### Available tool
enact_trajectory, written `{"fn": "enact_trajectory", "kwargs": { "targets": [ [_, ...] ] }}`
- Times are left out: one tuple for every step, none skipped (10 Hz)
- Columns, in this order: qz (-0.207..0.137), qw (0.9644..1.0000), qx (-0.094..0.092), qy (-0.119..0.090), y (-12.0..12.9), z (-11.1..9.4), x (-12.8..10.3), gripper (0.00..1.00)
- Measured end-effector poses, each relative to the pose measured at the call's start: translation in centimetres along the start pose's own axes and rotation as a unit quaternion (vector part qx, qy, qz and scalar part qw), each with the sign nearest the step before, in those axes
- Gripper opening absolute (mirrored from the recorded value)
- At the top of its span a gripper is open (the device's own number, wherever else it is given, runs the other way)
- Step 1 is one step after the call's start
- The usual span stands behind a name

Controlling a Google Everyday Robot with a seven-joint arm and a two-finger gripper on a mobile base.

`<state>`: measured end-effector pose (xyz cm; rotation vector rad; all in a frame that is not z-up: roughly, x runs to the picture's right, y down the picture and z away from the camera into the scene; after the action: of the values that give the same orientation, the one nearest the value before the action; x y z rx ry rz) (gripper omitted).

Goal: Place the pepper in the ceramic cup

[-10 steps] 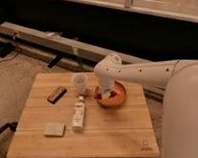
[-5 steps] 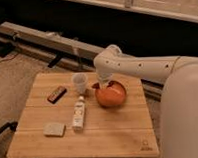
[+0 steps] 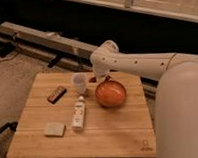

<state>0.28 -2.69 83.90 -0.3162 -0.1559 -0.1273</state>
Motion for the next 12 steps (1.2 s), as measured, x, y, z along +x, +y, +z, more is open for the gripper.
{"fn": "enact_trajectory", "kwargs": {
  "targets": [
    [-0.001,1.0000,0.006,-0.006,-0.7,-0.2,-0.6,0.00],
    [-0.005,0.9998,0.013,-0.012,-1.4,-0.4,-1.0,0.00],
    [-0.009,0.9996,0.019,-0.021,-2.2,-0.6,-1.7,0.00],
    [-0.013,0.9993,0.021,-0.030,-2.7,-0.7,-2.6,0.00],
    [-0.015,0.9990,0.023,-0.036,-2.9,-0.8,-3.0,0.00],
    [-0.020,0.9985,0.026,-0.044,-3.4,-0.7,-3.5,0.00],
    [-0.025,0.9979,0.026,-0.053,-3.7,-0.5,-4.3,0.00],
    [-0.031,0.9974,0.026,-0.060,-3.9,-0.3,-5.2,0.00],
    [-0.036,0.9966,0.027,-0.070,-4.1,-0.1,-5.7,0.00],
    [-0.037,0.9958,0.028,-0.078,-4.3,0.0,-6.1,0.00],
    [-0.040,0.9952,0.029,-0.085,-4.5,0.1,-6.5,0.00],
    [-0.044,0.9941,0.029,-0.095,-4.7,0.2,-7.3,0.00]
  ]
}}
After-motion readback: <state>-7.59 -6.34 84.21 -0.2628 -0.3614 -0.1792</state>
